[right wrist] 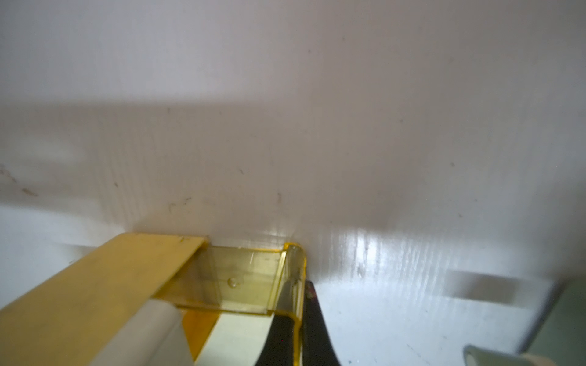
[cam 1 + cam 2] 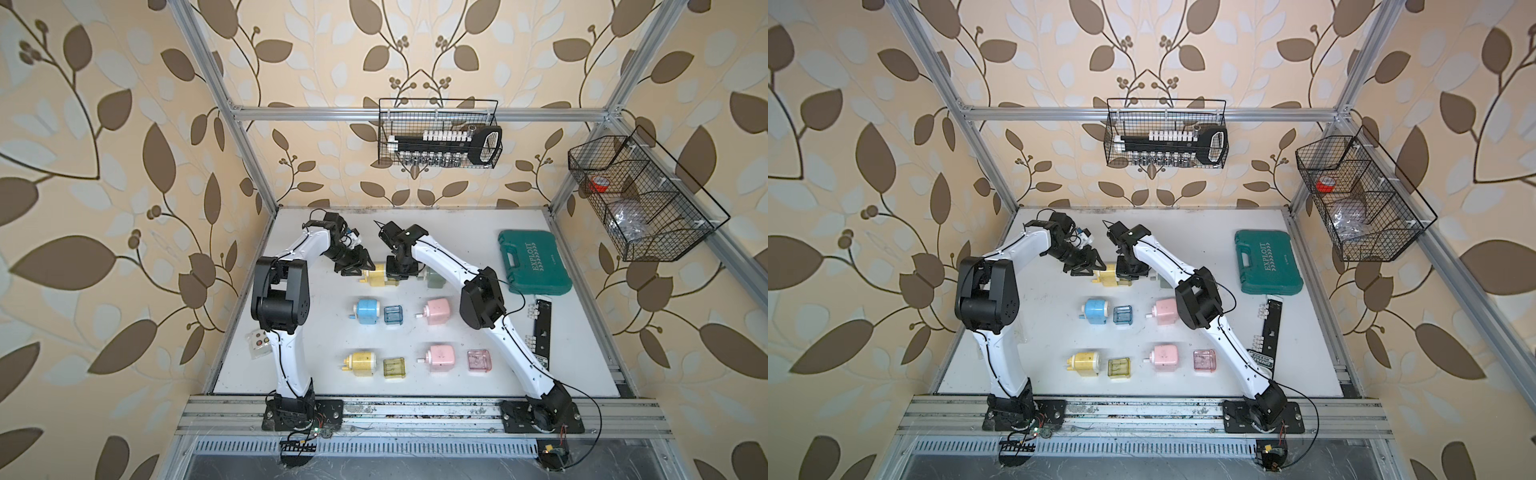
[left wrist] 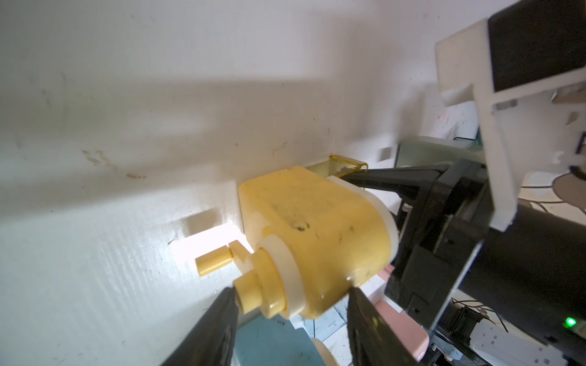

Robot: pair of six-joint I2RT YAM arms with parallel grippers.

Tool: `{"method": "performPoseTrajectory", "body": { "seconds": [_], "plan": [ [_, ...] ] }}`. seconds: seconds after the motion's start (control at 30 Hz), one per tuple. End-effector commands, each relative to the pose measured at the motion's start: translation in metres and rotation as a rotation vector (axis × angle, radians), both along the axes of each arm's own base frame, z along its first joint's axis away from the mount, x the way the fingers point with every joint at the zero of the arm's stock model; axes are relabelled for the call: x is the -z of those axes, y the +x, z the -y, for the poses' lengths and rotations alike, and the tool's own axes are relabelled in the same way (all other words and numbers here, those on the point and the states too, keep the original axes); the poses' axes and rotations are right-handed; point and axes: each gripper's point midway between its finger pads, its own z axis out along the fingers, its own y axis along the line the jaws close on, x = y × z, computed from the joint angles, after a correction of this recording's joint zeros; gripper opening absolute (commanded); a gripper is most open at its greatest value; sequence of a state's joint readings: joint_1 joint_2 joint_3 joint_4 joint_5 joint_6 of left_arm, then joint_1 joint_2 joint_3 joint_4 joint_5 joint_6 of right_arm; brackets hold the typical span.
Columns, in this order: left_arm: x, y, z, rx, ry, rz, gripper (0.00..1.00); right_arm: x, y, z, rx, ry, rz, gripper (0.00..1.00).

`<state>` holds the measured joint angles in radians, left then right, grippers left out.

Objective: Put the tray back into the pencil sharpener
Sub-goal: Close the container of the pencil sharpener.

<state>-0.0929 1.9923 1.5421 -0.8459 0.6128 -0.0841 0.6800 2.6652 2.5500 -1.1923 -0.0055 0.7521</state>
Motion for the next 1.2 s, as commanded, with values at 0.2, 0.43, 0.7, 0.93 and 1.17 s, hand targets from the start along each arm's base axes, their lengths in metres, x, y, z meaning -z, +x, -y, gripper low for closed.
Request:
{"method": "performPoseTrajectory", "body": {
  "seconds": [0.2, 0.43, 0.7, 0.93, 1.17],
  "plan": [
    [0.008, -0.004, 0.002, 0.023, 0.026, -0.027, 0.56, -0.019, -0.001, -0.025, -0.067, 0.099, 0.036, 0.02],
    [0.007, -0.004, 0.002, 0.023, 0.025, -0.025, 0.56, -0.019, -0.003, -0.033, -0.09, 0.123, 0.034, 0.03],
    [0.009, -0.004, 0.002, 0.024, 0.024, -0.03, 0.56, -0.025, -0.002, -0.046, -0.108, 0.185, 0.044, 0.05],
    [0.01, -0.004, 0.003, 0.026, 0.024, -0.033, 0.55, -0.034, 0.001, -0.05, -0.12, 0.216, 0.073, 0.08],
    [0.011, -0.003, 0.002, 0.025, 0.031, -0.034, 0.55, -0.039, 0.0, -0.047, -0.123, 0.206, 0.079, 0.13]
  ]
}}
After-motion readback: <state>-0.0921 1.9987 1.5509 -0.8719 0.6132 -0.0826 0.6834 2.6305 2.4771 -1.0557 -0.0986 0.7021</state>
